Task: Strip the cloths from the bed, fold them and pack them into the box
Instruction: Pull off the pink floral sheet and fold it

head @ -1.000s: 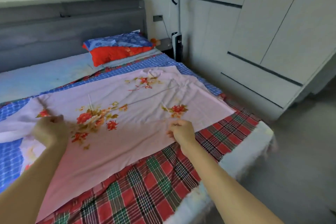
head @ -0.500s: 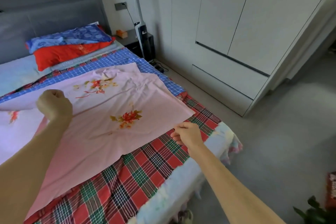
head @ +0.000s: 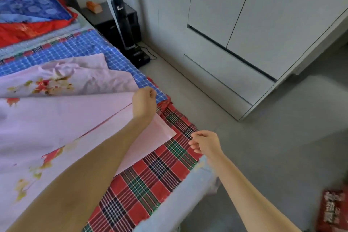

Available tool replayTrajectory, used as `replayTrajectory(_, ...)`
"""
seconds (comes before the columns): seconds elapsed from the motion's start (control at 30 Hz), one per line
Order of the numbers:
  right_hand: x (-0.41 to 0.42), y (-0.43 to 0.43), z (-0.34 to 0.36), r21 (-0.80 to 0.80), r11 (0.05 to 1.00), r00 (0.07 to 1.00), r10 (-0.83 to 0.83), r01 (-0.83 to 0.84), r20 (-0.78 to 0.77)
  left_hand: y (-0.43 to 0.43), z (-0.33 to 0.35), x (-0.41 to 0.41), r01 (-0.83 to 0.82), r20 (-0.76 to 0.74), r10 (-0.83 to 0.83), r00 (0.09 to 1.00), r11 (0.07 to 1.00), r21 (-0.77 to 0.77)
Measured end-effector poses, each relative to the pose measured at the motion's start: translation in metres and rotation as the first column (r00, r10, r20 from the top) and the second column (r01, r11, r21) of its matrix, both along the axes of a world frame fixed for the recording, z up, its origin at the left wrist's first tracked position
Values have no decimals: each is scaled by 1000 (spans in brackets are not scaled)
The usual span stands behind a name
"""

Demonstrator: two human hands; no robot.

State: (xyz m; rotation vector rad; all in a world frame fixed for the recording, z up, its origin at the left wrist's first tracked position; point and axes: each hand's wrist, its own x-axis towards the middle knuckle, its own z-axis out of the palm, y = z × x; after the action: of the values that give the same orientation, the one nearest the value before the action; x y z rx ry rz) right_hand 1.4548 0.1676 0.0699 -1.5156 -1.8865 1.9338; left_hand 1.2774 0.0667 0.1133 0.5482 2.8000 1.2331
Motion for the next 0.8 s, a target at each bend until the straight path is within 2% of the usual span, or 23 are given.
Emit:
replayTrajectory(0.07, -15, 23, -26, -23, 1000, 998, 23, -21, 58, 21, -36, 2, 8, 51, -6, 999, 1000, -23)
replayTrajectory(0.17, -41, 59, -69, -55, 995, 986, 95, -88, 140, 17, -99, -8, -191, 184, 197, 963, 980, -46)
replayTrajectory(0.23, -60, 76, -98, -37, 987, 966, 159, -155, 205, 4, -131, -16, -279, 212, 305, 929, 950, -141)
replayTrajectory(0.33, -90, 94, -144, 21, 949, 906, 294, -315, 305, 0, -163, -23, -309, 215, 357, 909, 924, -225)
replayTrajectory(0.43, -115, 99, -173, 27, 897, 838, 402, -442, 369, 4, -183, -25, -320, 254, 391, 885, 905, -280)
replayTrajectory(0.6, -137, 90, -218, -33, 847, 781, 503, -531, 370, 15, -198, -24, -288, 308, 387, 869, 902, -320)
replayTrajectory(0.8, -146, 63, -249, -26, 808, 733, 546, -588, 405, 11, -186, -6, -260, 304, 339, 891, 927, -272)
